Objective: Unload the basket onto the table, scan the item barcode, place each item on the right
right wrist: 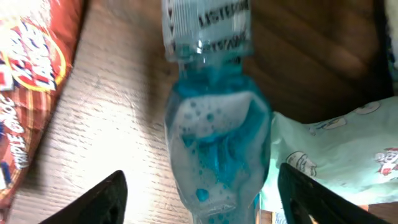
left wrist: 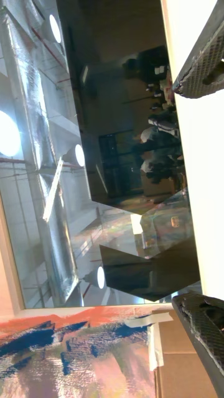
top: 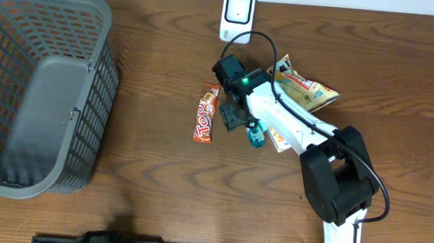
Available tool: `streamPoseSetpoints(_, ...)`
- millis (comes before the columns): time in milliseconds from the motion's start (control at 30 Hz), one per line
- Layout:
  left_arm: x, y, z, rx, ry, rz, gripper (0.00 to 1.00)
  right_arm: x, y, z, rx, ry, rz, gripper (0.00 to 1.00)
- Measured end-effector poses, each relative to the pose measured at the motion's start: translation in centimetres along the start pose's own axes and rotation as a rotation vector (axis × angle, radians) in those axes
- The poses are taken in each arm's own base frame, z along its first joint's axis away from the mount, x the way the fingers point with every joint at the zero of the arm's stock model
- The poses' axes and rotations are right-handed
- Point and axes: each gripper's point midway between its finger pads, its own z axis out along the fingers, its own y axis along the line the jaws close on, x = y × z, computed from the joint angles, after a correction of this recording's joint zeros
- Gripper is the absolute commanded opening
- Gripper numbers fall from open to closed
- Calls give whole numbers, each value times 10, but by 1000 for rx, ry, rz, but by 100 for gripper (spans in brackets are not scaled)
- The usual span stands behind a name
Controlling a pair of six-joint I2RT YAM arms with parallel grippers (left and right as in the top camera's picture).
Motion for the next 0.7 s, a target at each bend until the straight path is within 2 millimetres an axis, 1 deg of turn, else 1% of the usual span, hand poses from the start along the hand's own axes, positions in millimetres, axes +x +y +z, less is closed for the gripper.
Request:
streamPoseSetpoints(100, 0, 0, 0, 0, 0, 0, 99, -4, 0, 0, -3, -13, -1, 87)
streamPoseSetpoints(200, 0, 0, 0, 0, 0, 0, 99, -13, 2, 0, -12, -52, -19, 88)
streamPoseSetpoints(267, 0, 0, 0, 0, 0, 0, 99, -20, 3, -1, -17, -77, -34, 85)
streamPoseSetpoints(367, 0, 0, 0, 0, 0, 0, 99, -29, 3, -1, -22, -116, -53, 75)
streamPoseSetpoints(500, 0, 0, 0, 0, 0, 0, 99, -35, 0, -1, -22, -135, -59, 71)
streamPoseSetpoints(700, 0, 0, 0, 0, 0, 0, 99, -36, -11, 1, -30, -129, -53, 63)
